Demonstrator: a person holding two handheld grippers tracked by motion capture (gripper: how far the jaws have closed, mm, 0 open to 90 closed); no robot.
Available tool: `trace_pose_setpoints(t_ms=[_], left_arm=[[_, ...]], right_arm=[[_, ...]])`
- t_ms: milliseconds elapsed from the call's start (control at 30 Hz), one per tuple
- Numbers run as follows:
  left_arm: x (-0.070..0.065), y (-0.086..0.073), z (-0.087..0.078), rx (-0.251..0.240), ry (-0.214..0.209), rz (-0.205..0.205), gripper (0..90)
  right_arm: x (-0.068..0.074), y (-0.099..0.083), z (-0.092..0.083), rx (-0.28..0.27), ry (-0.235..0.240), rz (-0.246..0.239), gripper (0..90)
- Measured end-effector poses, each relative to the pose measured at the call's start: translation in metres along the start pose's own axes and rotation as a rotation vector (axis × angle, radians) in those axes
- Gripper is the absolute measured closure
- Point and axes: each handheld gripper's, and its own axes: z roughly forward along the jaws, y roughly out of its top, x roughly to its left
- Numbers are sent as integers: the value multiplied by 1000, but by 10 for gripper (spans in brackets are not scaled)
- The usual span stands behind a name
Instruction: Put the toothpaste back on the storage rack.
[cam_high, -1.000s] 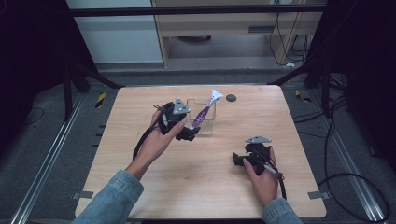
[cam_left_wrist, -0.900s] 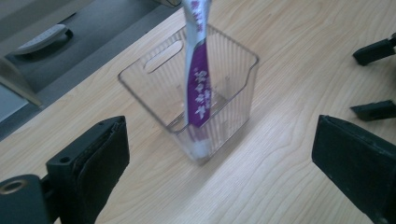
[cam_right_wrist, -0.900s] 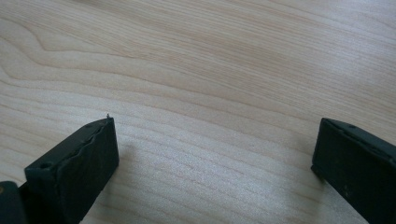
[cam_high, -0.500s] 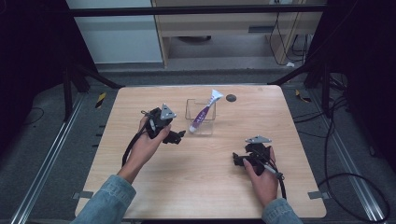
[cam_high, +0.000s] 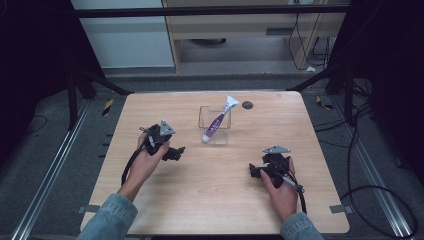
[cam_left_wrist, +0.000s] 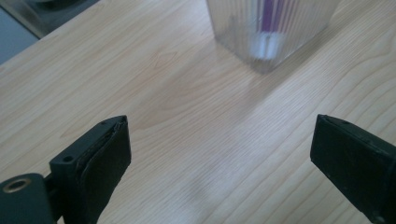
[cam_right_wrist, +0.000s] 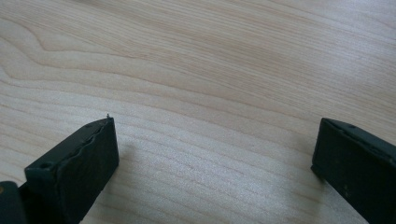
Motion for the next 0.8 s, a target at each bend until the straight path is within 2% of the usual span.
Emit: trace_pose_setpoints(t_ms=[133,233,333,467,533,733,800], left_arm=[[9,-13,5,11,5,-42,50],[15,-23,5,-17,-21,-116,58],[19,-33,5,-11,-11,-134,58],[25,-43,6,2,12,-140,58],[26,-48,6,24,43,-115,58],[30,-62,9,42,42,-120,56],[33,-67,10,43,45,-135,57]], right_arm=[[0,0,0,-1,0,-1,7],[0,0,0,0,0,0,7],[0,0,0,0,0,0,7],[0,0,0,0,-1,0,7],[0,0,0,0,-1,0,7],[0,0,0,0,0,0,7],[0,0,0,0,0,0,7]])
